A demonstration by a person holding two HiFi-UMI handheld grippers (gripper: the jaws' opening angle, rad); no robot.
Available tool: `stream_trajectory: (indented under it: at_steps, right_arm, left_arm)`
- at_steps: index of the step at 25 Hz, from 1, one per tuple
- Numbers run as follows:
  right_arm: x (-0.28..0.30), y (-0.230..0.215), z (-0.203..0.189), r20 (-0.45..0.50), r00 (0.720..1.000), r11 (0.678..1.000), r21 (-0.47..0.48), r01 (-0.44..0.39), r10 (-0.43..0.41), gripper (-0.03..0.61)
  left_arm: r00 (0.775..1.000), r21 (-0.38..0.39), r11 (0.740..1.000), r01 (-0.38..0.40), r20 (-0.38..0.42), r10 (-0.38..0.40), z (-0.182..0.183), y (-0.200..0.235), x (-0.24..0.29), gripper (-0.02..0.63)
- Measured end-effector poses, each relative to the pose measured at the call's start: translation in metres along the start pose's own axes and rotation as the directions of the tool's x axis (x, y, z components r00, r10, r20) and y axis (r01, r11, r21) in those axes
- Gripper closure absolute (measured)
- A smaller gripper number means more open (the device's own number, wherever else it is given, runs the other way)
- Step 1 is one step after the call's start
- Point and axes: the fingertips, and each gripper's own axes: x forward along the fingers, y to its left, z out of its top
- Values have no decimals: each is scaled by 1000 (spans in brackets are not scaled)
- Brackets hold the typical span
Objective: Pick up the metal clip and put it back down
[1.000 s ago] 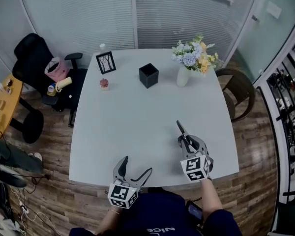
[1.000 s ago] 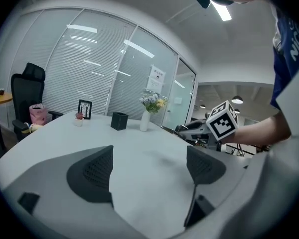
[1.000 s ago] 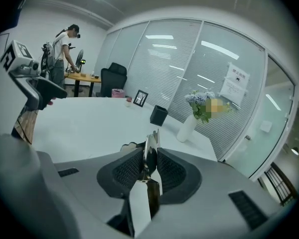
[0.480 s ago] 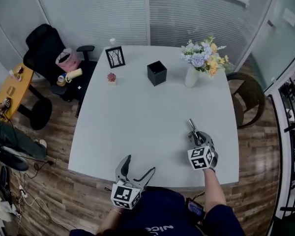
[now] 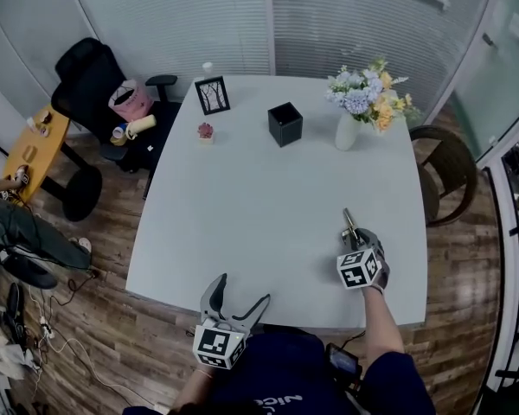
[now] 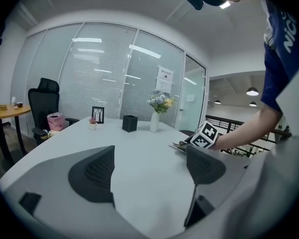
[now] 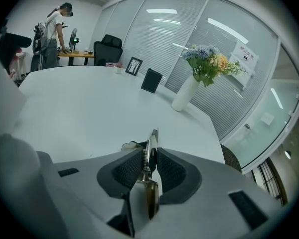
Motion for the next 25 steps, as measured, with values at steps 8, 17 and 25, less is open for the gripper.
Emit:
stream_trajectory:
  at_steps: [8, 17, 25]
  right_arm:
    - [6, 7, -13, -30, 999, 999, -36, 15, -16, 476]
    - [7, 22, -20, -40, 999, 999, -40, 19, -21, 386]
    - [-22, 16, -30, -24, 996, 991, 108, 85, -83, 238]
  left_arm:
    - [1000, -20, 1000, -20, -7, 20, -7, 5, -4, 164]
    - [1000, -33, 999, -10, -13, 9, -13, 9, -5, 164]
    - [1000, -35, 999, 12, -22, -12, -22, 15, -5, 164]
